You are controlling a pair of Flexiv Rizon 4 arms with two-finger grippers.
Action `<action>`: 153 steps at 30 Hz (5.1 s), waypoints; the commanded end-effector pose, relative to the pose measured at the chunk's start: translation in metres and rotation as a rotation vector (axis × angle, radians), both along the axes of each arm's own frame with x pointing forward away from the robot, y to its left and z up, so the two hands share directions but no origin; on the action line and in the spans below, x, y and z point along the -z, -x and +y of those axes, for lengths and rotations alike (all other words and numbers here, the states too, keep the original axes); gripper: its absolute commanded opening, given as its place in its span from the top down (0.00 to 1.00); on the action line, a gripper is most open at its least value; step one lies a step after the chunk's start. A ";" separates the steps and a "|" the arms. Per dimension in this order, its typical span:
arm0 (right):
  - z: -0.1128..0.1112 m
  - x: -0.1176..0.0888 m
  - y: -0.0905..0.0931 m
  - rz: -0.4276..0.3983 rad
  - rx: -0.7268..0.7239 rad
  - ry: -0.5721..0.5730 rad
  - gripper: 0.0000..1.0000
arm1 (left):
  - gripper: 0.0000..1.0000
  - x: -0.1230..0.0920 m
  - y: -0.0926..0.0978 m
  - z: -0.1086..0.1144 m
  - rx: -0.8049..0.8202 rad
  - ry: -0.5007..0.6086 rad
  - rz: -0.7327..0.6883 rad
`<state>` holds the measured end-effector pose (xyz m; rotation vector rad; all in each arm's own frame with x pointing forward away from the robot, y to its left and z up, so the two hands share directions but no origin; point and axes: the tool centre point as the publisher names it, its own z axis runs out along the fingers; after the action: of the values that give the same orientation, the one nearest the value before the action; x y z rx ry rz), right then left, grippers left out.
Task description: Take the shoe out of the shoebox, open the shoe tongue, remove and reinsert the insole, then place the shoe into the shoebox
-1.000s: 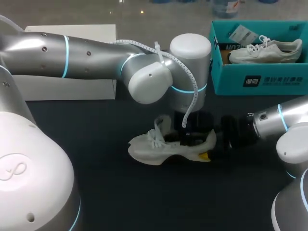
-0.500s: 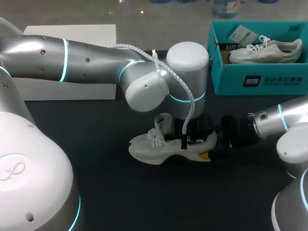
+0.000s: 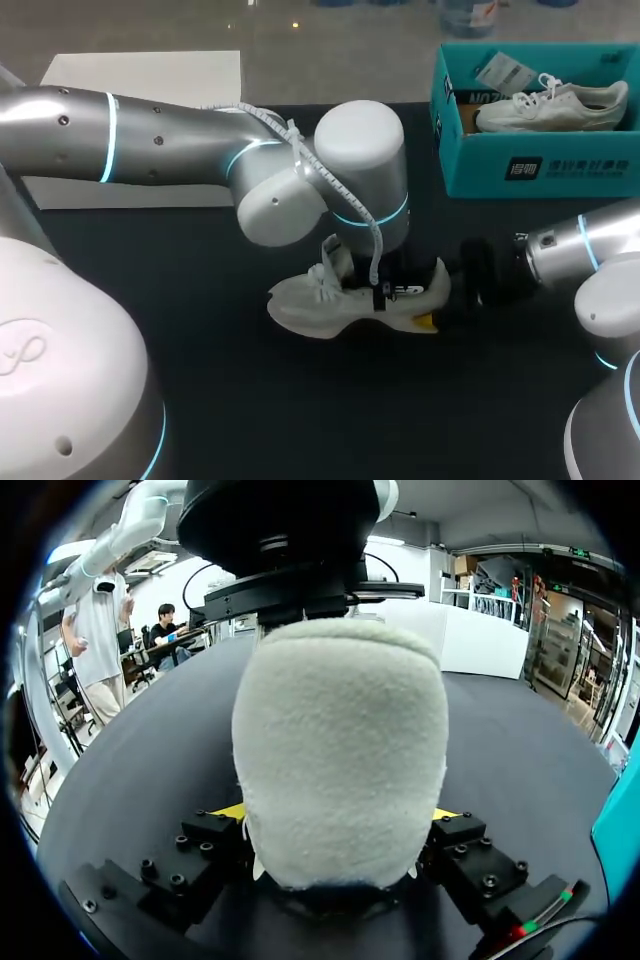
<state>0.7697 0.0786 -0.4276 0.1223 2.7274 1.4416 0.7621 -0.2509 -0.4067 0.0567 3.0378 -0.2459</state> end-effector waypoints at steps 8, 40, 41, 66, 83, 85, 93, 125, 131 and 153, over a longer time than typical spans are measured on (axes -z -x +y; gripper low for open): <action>0.003 0.002 0.004 0.000 -0.001 0.004 1.00 | 1.00 -0.035 -0.001 0.018 0.015 0.088 0.040; 0.003 0.002 0.004 0.000 -0.001 0.004 1.00 | 1.00 -0.088 0.010 0.016 0.120 0.378 0.346; 0.003 0.002 0.004 0.000 -0.001 0.004 1.00 | 1.00 -0.087 0.011 0.014 0.120 0.379 0.347; 0.003 0.002 0.004 0.000 -0.001 0.004 1.00 | 0.50 -0.084 0.020 0.005 0.062 0.403 0.245; 0.003 0.002 0.004 0.000 -0.001 0.004 1.00 | 0.52 -0.075 0.024 0.000 0.055 0.462 0.132; 0.003 0.002 0.004 0.000 -0.001 0.004 1.00 | 0.53 -0.074 0.023 -0.003 0.054 0.473 0.126; 0.003 0.002 0.004 0.000 -0.001 0.004 1.00 | 0.55 -0.067 0.021 -0.018 0.061 0.471 0.115; 0.003 0.002 0.004 0.000 -0.001 0.004 1.00 | 1.00 -0.102 0.017 -0.002 0.023 0.553 0.159; 0.003 0.002 0.004 0.000 -0.001 0.004 1.00 | 1.00 -0.121 0.018 0.002 0.033 0.600 0.203; 0.003 0.002 0.004 0.000 -0.001 0.004 1.00 | 1.00 -0.190 0.018 -0.025 0.080 0.723 0.280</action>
<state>0.7668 0.0802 -0.4276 0.1191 2.7293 1.4432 0.7439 -0.2779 -0.2232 0.0779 2.9930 -1.4111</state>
